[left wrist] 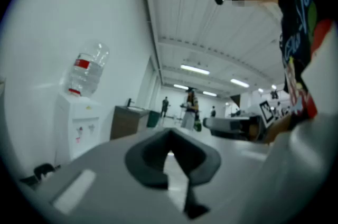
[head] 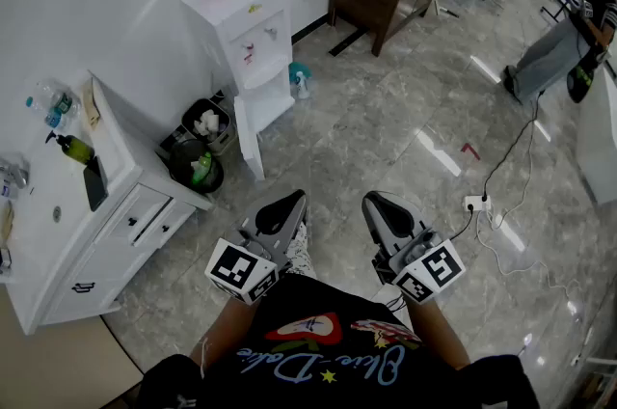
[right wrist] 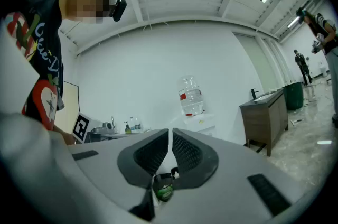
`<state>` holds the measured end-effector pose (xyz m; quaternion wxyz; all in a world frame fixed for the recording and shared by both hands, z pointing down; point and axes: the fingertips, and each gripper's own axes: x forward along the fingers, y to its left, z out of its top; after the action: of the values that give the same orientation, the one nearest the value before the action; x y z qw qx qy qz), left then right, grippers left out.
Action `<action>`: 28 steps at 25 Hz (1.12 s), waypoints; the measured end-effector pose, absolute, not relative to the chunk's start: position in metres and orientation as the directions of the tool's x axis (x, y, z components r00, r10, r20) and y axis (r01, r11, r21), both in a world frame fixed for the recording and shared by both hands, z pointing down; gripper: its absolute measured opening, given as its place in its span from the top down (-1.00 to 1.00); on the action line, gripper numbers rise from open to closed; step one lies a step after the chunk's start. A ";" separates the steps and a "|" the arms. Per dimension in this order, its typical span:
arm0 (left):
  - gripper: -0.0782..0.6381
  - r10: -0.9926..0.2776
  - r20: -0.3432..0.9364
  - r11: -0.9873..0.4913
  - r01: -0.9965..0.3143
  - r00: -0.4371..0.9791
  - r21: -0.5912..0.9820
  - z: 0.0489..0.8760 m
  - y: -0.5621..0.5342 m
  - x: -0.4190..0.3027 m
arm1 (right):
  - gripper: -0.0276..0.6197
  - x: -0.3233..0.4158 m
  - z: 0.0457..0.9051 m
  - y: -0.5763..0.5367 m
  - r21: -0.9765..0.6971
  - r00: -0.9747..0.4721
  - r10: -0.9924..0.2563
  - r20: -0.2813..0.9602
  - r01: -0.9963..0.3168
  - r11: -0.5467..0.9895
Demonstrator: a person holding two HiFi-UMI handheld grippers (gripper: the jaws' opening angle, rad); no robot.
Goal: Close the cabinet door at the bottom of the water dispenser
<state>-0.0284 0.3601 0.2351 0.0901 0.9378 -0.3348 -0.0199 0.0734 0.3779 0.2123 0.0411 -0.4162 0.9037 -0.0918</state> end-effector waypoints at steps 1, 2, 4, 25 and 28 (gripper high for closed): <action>0.79 -0.621 0.027 -0.767 -0.614 0.784 0.187 0.237 0.339 -0.027 | 0.86 0.068 0.213 0.358 -0.200 -0.661 -0.750 0.001 -0.735 0.648; 0.79 -0.610 0.031 -0.774 -0.604 0.792 0.191 0.238 0.317 -0.026 | 0.86 0.063 0.214 0.338 -0.202 -0.671 -0.741 0.001 -0.726 0.657; 0.79 -0.594 0.041 -0.782 -0.589 0.803 0.203 0.239 0.270 -0.023 | 0.86 0.056 0.215 0.291 -0.214 -0.685 -0.729 0.009 -0.713 0.668; 0.79 -0.632 0.201 -0.679 -0.659 0.749 0.324 0.428 -0.027 -0.045 | 0.86 0.013 0.416 -0.050 -0.324 -0.770 -0.609 0.189 -0.635 0.701; 0.79 -0.706 0.228 -0.562 -0.726 0.670 0.396 0.501 -0.048 -0.076 | 0.86 -0.006 0.494 -0.070 -0.369 -0.765 -0.586 0.267 -0.643 0.671</action>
<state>-0.0756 -0.0481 0.5006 0.2340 0.8835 -0.4053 0.0214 -0.0063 -0.0696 0.4942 -0.0628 -0.3370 0.9119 -0.2256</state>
